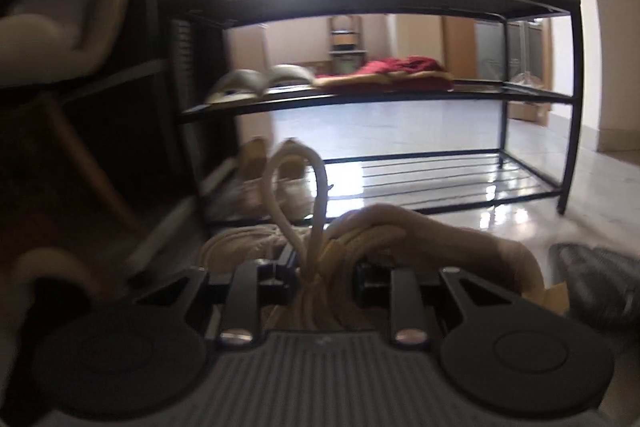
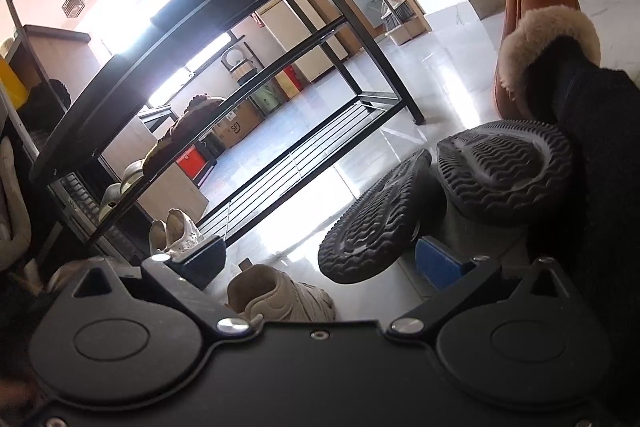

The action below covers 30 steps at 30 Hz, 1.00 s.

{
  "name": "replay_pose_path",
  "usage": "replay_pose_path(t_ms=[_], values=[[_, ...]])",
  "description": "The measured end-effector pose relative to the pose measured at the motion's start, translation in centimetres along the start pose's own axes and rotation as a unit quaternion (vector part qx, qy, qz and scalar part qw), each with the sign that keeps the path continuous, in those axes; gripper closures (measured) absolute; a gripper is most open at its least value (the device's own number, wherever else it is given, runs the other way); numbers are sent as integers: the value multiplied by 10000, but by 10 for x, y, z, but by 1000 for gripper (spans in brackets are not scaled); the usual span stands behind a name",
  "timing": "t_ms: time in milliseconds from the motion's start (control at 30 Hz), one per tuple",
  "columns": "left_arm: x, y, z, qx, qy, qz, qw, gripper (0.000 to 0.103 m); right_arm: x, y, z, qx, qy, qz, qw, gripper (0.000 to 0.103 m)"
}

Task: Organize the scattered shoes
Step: 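Lift the cream sneaker with the left gripper and carry it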

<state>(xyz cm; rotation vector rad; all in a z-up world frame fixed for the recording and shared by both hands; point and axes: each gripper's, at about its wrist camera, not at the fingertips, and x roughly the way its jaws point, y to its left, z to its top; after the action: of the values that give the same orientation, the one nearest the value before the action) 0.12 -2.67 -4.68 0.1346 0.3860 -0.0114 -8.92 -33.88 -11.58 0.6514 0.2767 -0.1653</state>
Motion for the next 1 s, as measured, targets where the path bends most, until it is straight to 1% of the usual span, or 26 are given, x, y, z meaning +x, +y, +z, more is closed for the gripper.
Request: replay_pose_path(t_ms=[67,100,200,267,333,367,433,533,667,767,933,967,1000], values=[[-11,1,-25,72,127,127,9998,78,3,4,-4,-126,60,-125,9998,0],[-12,1,-30,72,203,110,9997,78,5,6,-6,-188,101,-184,9996,0],[-9,3,-51,-209,603,37,9980,77,8,16,-14,-482,216,-274,9982,0],[-4,6,-62,-555,892,69,9944,77,9,21,-19,-686,267,-316,9968,0],[4,8,-67,-683,1095,116,9916,77,11,21,-21,-727,380,-444,9956,0],[9,8,-69,-673,1135,157,9911,77,11,21,-21,-724,382,-468,9955,0],[13,6,-74,-538,1100,215,9922,77,8,18,-19,-620,352,-560,9959,0],[20,4,-77,-303,1012,165,9943,76,6,15,-18,-528,310,-695,9957,0],[19,-4,-87,-26,952,126,9954,75,6,14,-20,-575,316,-760,9949,0],[16,-5,-92,-73,953,91,9954,73,7,16,-20,-635,330,-731,9948,0],[17,-4,-92,-1,1003,-15,9950,63,8,15,-19,-625,345,-728,9948,0],[17,-4,-92,-2,1009,-31,9949,57,8,15,-19,-620,346,-729,9948,0],[15,-2,-91,-37,980,-44,9952,46,8,15,-19,-632,347,-724,9948,0]])
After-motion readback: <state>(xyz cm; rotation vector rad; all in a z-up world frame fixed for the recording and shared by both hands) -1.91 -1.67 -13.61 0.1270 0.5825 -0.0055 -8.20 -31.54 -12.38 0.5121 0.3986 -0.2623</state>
